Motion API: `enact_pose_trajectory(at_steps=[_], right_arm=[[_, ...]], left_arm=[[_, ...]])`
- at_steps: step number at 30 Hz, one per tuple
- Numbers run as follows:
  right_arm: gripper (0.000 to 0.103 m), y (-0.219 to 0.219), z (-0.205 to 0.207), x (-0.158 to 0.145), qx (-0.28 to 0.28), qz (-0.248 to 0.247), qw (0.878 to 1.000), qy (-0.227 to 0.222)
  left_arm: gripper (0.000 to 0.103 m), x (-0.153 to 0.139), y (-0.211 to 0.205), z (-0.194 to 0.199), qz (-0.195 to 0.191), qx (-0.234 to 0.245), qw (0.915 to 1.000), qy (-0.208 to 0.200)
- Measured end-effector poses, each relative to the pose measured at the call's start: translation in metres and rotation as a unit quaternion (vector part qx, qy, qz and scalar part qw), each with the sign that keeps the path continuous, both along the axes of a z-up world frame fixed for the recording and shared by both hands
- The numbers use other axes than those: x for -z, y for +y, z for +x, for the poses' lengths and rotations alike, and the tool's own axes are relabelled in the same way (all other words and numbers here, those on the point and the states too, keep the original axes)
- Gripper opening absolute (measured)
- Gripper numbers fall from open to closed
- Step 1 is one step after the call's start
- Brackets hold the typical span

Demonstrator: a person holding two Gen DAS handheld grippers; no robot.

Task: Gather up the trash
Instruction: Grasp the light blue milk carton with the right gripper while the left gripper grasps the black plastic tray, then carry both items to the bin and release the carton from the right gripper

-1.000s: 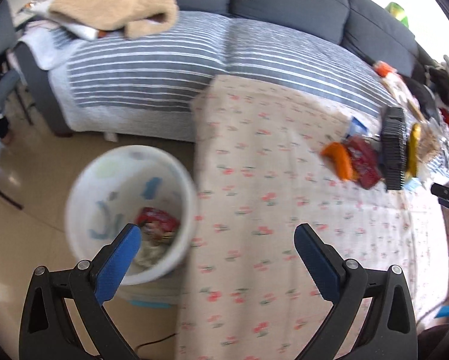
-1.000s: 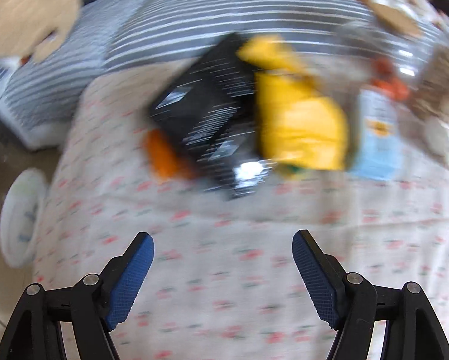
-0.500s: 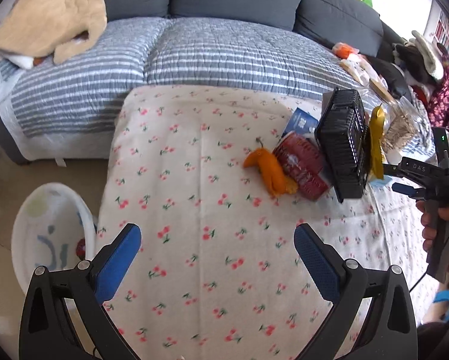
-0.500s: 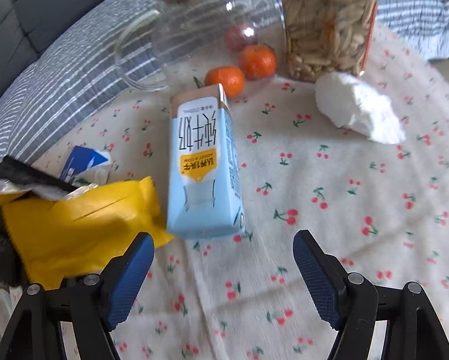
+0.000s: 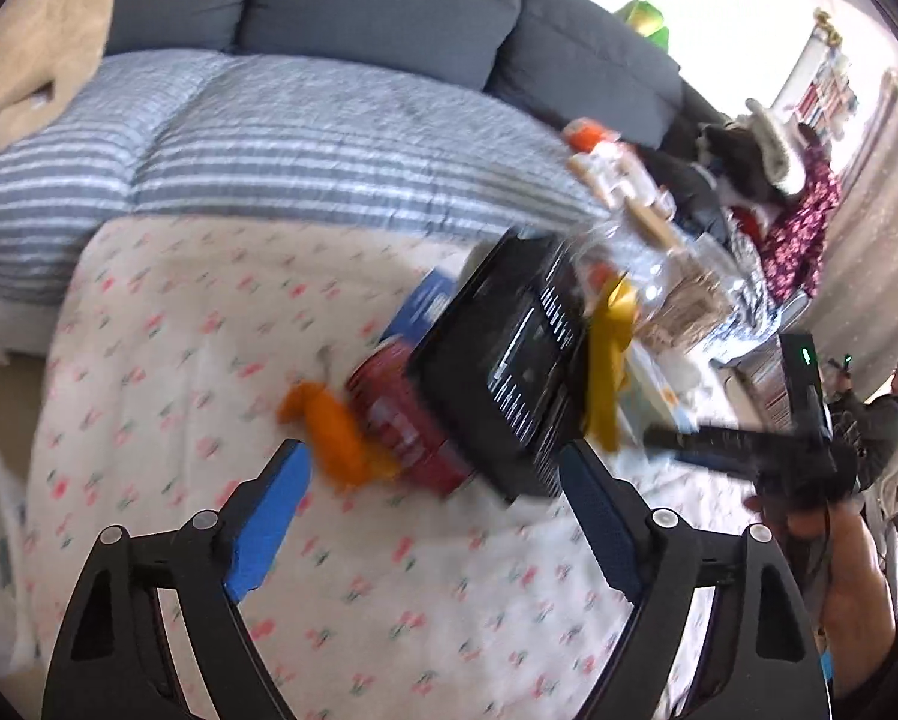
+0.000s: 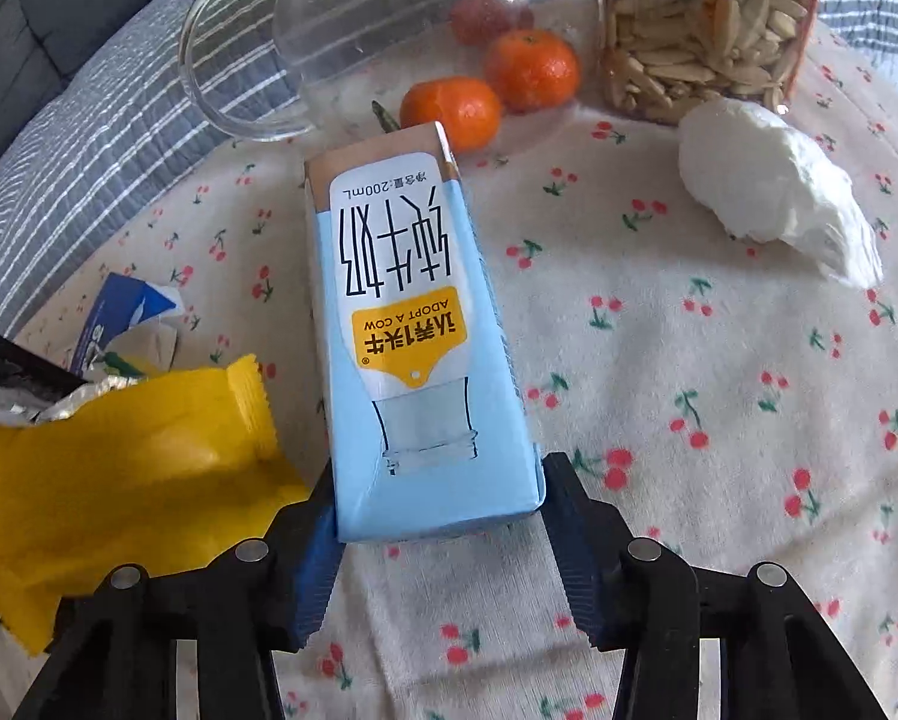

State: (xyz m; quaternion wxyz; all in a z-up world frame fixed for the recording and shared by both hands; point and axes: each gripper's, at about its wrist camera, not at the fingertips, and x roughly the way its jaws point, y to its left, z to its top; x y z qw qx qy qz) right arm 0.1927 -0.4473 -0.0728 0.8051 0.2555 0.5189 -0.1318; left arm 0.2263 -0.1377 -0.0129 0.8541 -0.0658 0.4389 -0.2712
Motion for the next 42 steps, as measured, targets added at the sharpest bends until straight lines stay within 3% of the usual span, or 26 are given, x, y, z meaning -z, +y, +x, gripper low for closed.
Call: enact_pose_trajectory(at_steps=[4,7,9,18,23,29,42], right_arm=[[0.054,-0.007,-0.021,-0.012,-0.001,0.009,1.000,0.004],[0.054,-0.013,-0.039,-0.020,-0.003,0.002,1.000,0.003],[0.054,-0.017,-0.048,-0.024,-0.005,-0.003,1.000,0.002],[0.054,-0.026,-0.086,-0.046,-0.019,-0.011,1.000,-0.020],[0.054,-0.017,-0.097,-0.059,-0.026,-0.009,0.999,-0.039],[0.054,-0.005,-0.111,-0.078,-0.033,-0.004,0.997,-0.066],[0.054,0.045,-0.120,-0.107,-0.078,-0.016,0.992,-0.101]], left_arm=[[0.082,0.004,-0.015,0.018,-0.017,0.009,0.9998,0.006],[0.073,0.006,-0.021,0.027,-0.032,0.008,0.9994,0.011],[0.057,0.005,-0.024,0.028,-0.040,0.014,0.9990,0.017],[0.037,-0.021,-0.034,0.001,-0.045,0.045,0.9979,-0.010],[0.035,-0.041,-0.034,-0.030,-0.035,0.069,0.9962,-0.040],[0.035,-0.060,-0.017,-0.065,-0.053,0.086,0.9933,-0.057],[0.035,-0.061,0.079,-0.094,-0.124,0.054,0.9904,-0.031]])
